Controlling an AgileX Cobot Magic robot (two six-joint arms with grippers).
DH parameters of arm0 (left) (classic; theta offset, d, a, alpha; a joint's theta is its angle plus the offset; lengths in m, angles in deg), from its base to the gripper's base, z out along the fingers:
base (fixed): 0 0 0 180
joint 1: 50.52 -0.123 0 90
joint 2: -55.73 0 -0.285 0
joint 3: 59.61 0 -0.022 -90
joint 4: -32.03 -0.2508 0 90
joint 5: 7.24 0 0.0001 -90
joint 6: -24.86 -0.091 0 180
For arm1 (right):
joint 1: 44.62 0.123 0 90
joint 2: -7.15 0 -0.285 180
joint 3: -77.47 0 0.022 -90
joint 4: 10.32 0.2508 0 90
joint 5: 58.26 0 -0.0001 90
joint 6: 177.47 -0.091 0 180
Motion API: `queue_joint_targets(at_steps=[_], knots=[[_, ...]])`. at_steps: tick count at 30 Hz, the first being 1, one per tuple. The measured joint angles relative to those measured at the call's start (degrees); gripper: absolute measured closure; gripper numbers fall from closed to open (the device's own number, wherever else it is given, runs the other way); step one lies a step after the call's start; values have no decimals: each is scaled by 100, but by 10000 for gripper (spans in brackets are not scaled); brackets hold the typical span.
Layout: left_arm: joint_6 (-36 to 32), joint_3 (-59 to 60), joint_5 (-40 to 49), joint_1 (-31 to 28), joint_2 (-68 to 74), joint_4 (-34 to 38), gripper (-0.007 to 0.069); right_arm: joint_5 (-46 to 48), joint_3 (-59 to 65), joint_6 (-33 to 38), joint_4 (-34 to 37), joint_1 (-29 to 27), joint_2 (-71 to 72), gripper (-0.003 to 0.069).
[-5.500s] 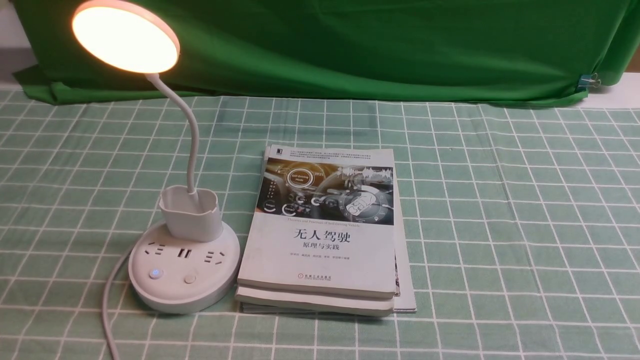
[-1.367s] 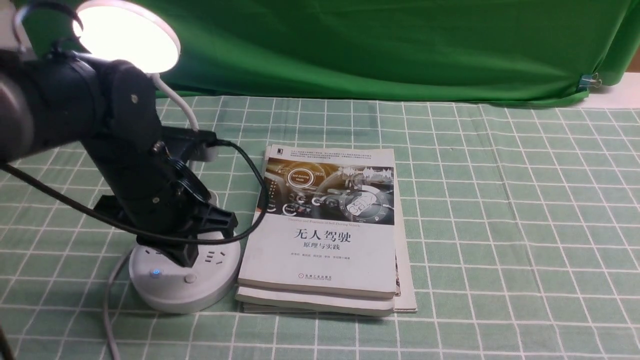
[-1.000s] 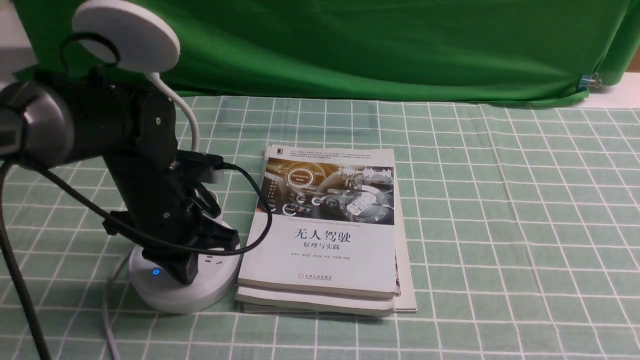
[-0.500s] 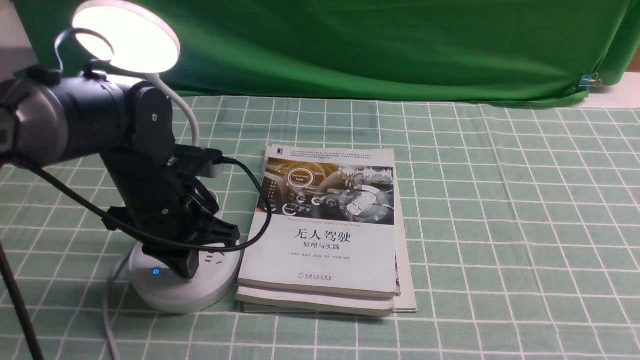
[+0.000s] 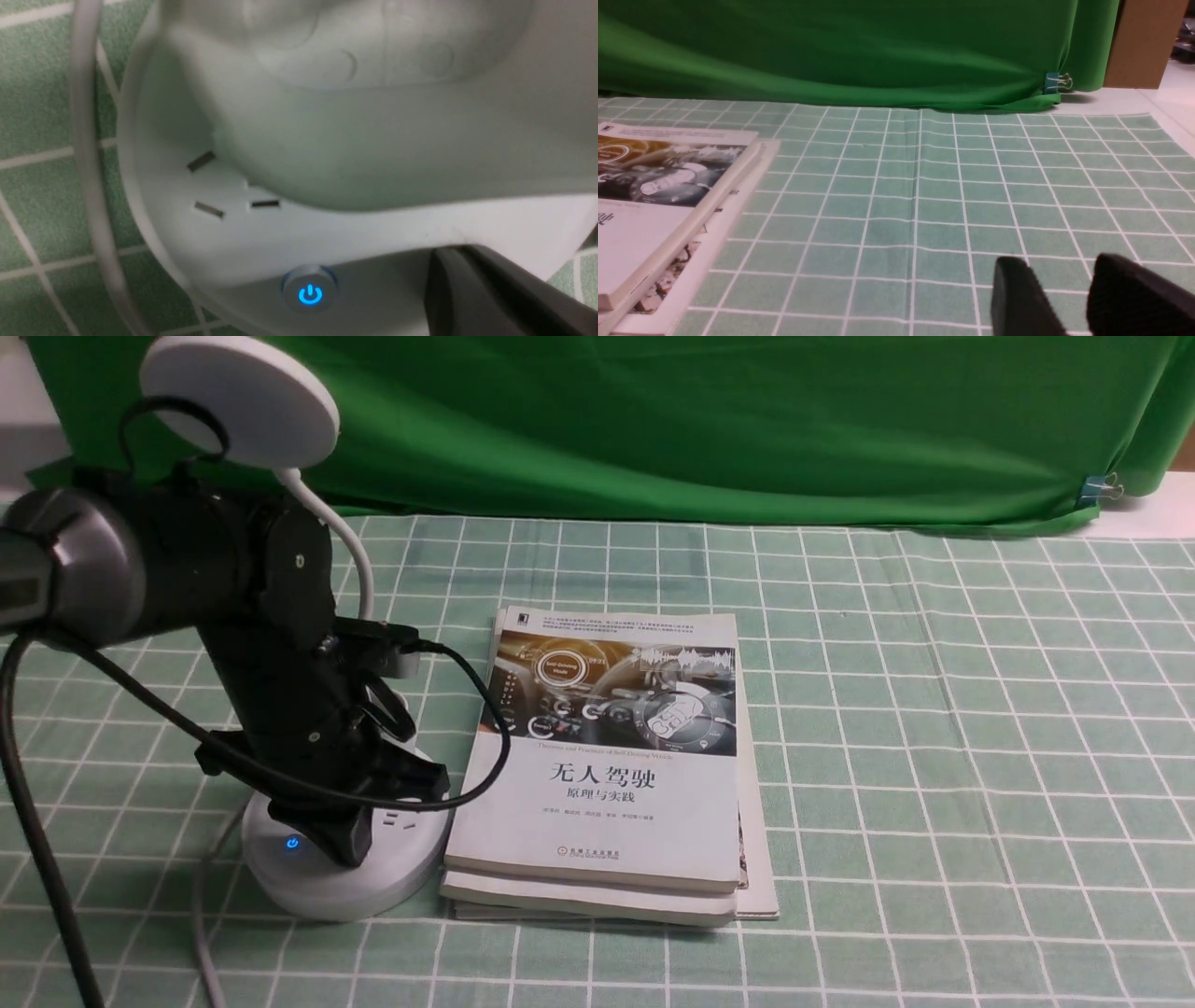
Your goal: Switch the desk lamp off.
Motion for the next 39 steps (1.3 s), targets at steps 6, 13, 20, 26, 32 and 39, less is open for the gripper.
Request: queue_joint_targets(at_steps=[6, 13, 20, 26, 32, 39], knots=[[0, 38, -6, 91, -393, 18, 624, 0, 0, 0, 0, 0, 0, 417], [12, 38, -6, 154, -485, -41, 624, 0, 0, 0, 0, 0, 0, 417], [37, 40, -60, 154, -73, -117, 624, 0, 0, 0, 0, 0, 0, 417], [103, -1, -13, 154, 31, -137, 624, 0, 0, 0, 0, 0, 0, 417], [121, 36, 46, 154, -220, -91, 624, 0, 0, 0, 0, 0, 0, 417], [169, 765, -106, 154, -1874, -64, 624, 0, 0, 0, 0, 0, 0, 417]])
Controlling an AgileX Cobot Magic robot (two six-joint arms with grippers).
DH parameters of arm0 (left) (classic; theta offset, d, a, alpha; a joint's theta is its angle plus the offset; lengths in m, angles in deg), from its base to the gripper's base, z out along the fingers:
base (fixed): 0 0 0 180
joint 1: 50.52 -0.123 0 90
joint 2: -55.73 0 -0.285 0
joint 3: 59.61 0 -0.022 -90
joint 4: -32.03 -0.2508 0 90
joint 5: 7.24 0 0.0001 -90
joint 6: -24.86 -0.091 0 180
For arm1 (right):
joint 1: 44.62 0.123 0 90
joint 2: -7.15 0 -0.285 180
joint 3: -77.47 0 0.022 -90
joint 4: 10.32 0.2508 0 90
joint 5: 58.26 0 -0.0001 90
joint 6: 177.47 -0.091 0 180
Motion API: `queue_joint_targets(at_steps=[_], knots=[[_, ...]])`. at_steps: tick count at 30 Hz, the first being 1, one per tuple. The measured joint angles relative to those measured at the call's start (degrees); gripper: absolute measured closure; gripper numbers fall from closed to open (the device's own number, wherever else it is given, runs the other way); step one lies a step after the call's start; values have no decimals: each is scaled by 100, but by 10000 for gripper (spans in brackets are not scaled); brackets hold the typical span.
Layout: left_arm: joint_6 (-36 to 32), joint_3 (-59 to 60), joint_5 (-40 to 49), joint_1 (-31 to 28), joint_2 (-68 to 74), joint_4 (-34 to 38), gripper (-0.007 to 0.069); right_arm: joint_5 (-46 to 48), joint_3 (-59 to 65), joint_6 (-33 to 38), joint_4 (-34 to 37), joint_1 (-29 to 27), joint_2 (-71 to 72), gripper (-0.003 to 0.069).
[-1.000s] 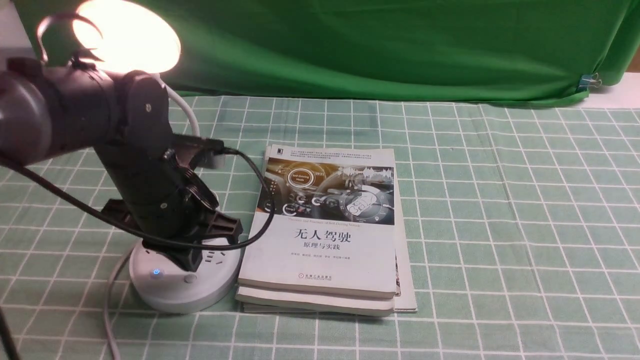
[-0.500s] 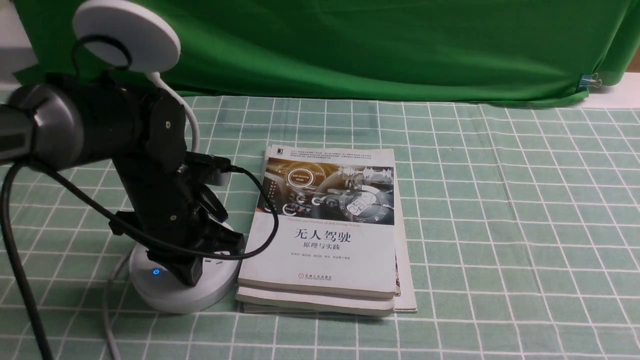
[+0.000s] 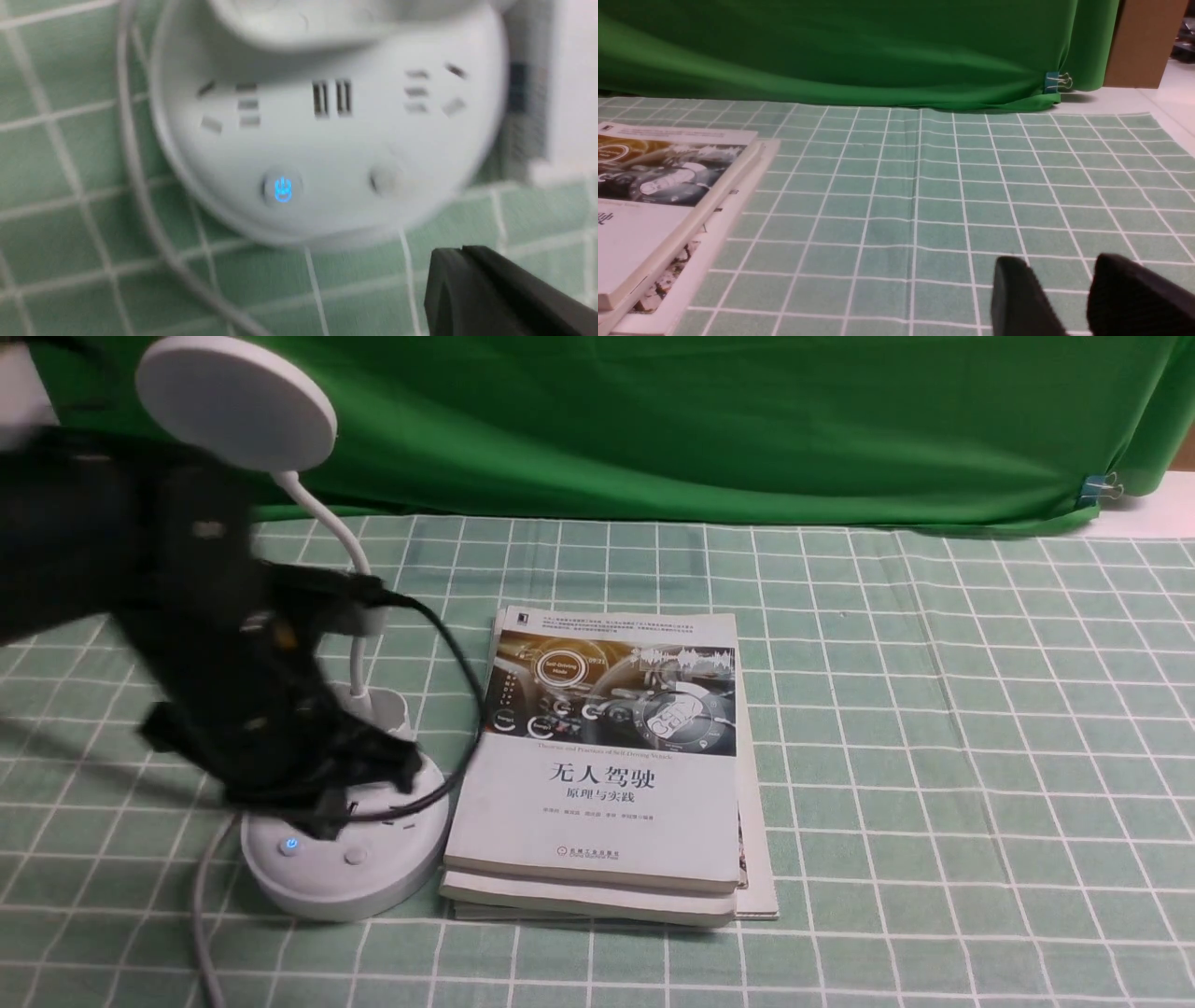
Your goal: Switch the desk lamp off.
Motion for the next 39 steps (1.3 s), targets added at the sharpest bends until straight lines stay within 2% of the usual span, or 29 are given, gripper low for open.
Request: queue_joint_targets(at_steps=[8, 12, 17, 25, 39], knots=[[0, 2028, -1329, 0, -3050, 340, 624, 0, 0, 0, 0, 0, 0, 417], [7, 3114, -2303, 0, -5041, 565, 624, 0, 0, 0, 0, 0, 0, 417], [39, 3916, -3035, 0, -6337, 727, 624, 0, 0, 0, 0, 0, 0, 417], [39, 4570, -4430, 0, -6765, 700, 624, 0, 0, 0, 0, 0, 0, 417], [-10, 4676, -4569, 0, -6765, 561, 624, 0, 0, 0, 0, 0, 0, 417]])
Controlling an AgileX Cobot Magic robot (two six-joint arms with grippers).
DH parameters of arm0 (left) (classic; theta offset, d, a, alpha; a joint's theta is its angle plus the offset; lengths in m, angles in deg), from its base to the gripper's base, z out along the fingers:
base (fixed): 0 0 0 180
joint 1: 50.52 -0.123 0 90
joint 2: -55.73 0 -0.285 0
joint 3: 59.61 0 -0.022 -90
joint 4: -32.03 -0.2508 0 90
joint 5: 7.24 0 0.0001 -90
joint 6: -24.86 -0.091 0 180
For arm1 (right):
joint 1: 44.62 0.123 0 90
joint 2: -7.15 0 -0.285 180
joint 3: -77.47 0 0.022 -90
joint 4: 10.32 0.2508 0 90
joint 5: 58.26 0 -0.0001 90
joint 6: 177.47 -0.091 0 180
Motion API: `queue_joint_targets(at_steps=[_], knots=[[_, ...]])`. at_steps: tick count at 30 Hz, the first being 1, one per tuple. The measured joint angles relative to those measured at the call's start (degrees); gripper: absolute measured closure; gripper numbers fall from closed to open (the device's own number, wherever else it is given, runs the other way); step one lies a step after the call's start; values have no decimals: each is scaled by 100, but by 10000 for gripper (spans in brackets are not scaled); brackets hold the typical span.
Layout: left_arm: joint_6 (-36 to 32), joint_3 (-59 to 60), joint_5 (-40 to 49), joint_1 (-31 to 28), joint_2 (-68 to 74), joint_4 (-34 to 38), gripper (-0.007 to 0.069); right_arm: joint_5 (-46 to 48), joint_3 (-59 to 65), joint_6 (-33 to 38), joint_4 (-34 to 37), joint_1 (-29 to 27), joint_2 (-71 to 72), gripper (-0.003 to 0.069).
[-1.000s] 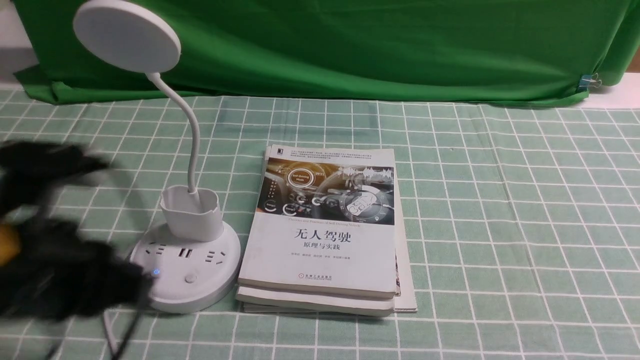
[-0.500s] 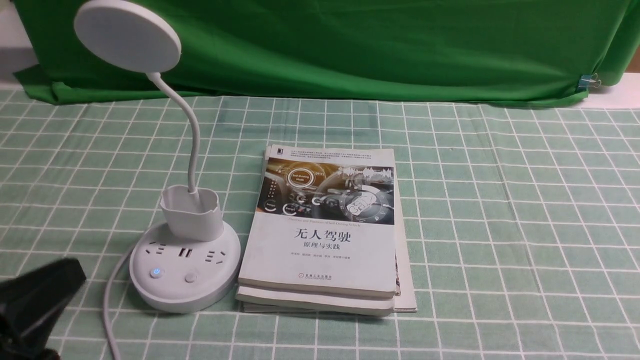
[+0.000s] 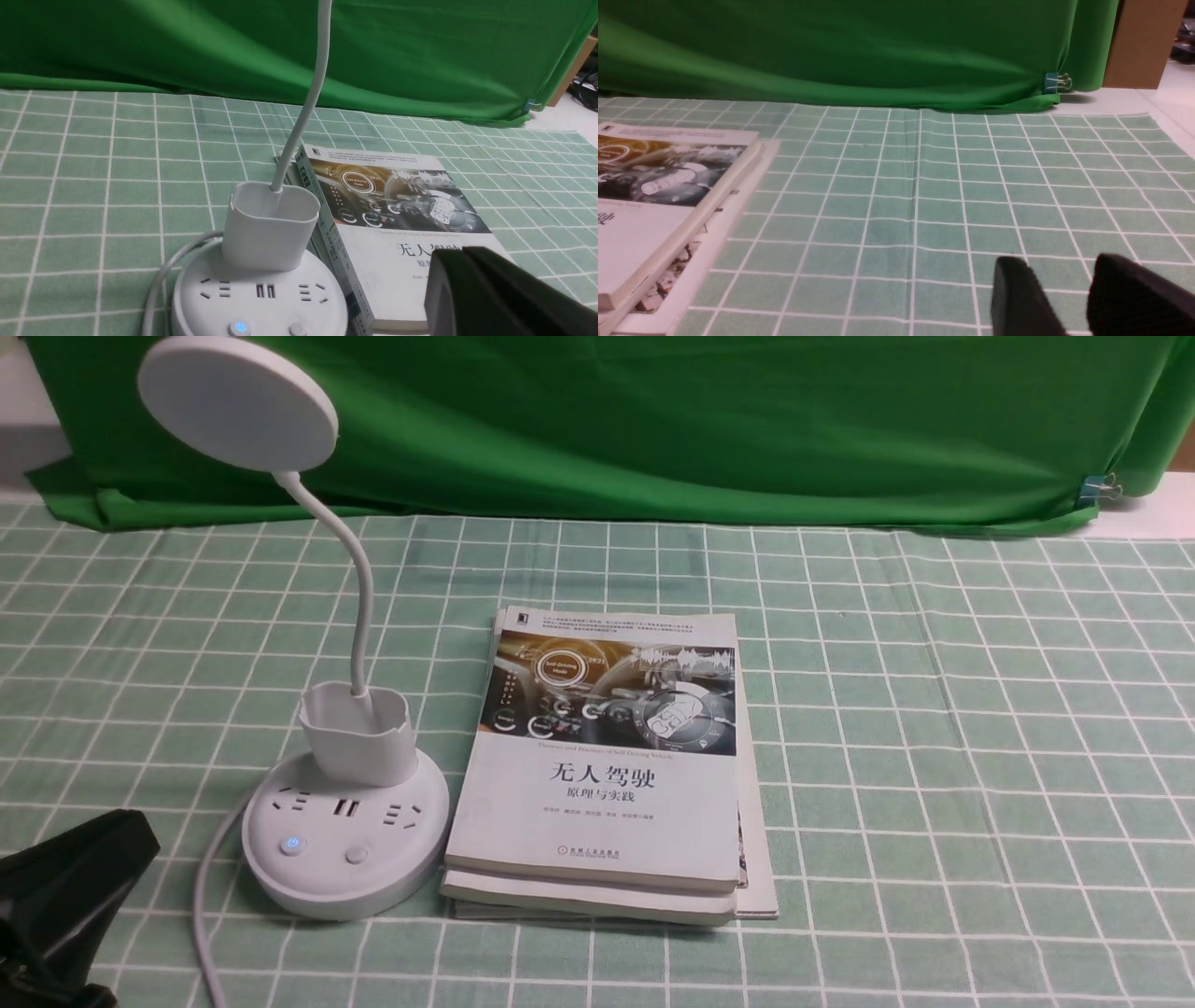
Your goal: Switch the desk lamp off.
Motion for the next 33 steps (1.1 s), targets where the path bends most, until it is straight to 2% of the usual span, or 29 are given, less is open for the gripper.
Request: queue_joint_targets(at_steps=[4, 6, 12, 20, 33], knots=[[-26, 336, -63, -147, -301, -715, 624, 0, 0, 0, 0, 0, 0, 417], [-26, 575, -68, -373, -569, -765, 624, 0, 0, 0, 0, 0, 0, 417], [5, 1467, -87, -1302, -1510, -625, 624, 0, 0, 0, 0, 0, 0, 417], [86, 1481, 535, -1907, -1805, -427, 624, 0, 0, 0, 0, 0, 0, 417], [142, 1481, 607, -1940, -1805, -355, 624, 0, 0, 0, 0, 0, 0, 417]])
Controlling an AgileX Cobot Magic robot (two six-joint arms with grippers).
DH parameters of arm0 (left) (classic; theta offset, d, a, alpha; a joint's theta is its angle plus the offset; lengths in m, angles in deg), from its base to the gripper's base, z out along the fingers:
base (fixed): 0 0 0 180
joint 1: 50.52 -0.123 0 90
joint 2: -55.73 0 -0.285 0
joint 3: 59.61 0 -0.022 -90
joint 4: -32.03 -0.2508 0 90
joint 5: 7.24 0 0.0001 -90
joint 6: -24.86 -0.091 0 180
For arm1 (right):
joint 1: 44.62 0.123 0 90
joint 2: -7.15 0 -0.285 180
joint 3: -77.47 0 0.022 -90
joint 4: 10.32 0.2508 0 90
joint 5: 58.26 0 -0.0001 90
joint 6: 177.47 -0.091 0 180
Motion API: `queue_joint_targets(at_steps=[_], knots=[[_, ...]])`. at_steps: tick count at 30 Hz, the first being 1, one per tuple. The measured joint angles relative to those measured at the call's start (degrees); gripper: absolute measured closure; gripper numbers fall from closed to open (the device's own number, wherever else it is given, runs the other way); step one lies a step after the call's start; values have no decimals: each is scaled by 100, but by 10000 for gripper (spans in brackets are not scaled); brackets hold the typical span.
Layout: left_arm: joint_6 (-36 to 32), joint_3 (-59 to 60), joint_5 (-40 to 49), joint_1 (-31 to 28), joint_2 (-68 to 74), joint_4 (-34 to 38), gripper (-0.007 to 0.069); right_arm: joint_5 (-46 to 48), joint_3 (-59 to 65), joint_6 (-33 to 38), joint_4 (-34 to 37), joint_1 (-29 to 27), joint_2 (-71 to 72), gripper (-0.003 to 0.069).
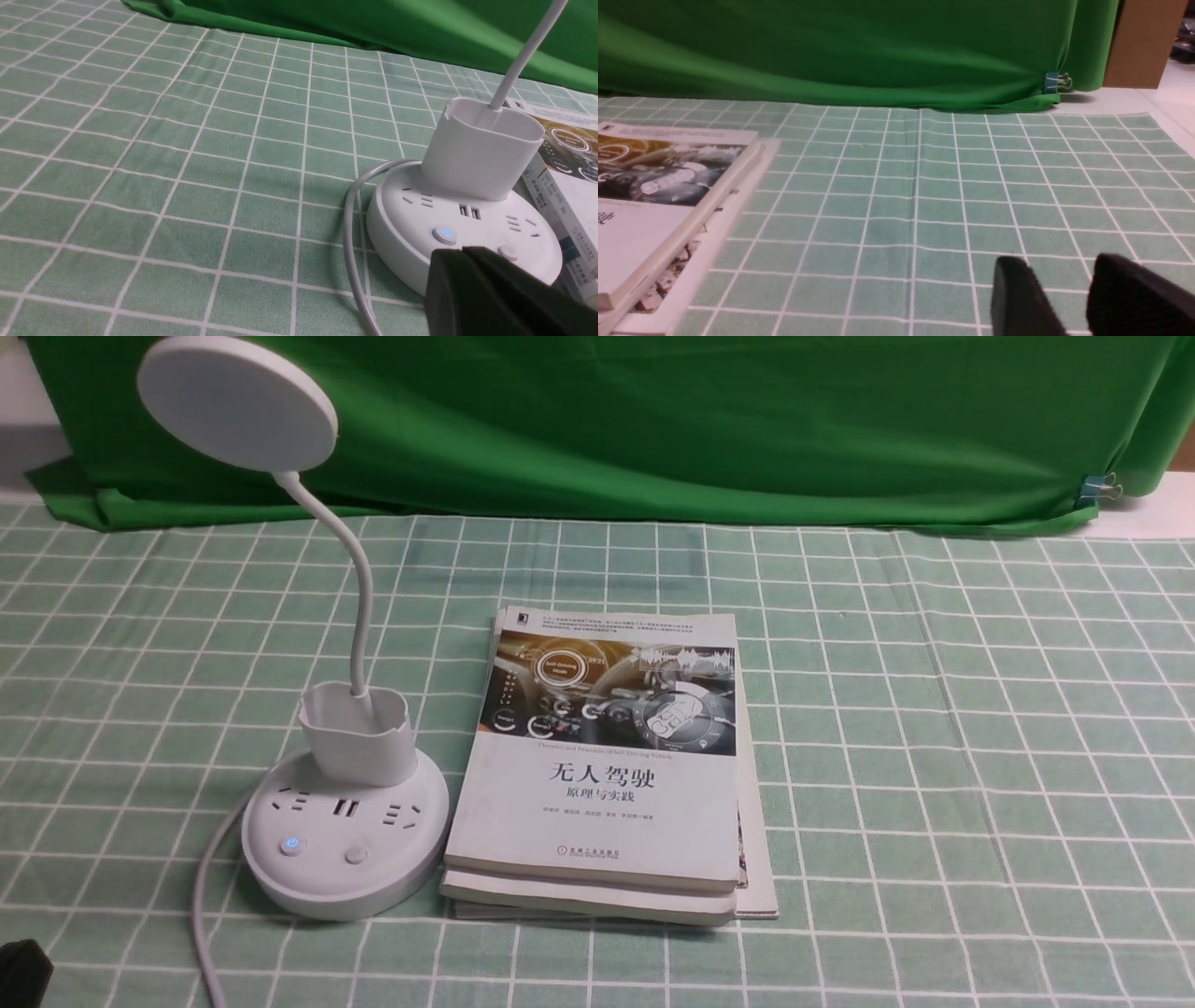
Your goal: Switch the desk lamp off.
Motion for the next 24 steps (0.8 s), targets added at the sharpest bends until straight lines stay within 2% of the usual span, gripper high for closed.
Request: queue_joint_targets(at_steps=[24], knots=[[-94, 0, 5, 0, 0, 0, 624, 0, 0, 0, 0, 0, 0, 417]])
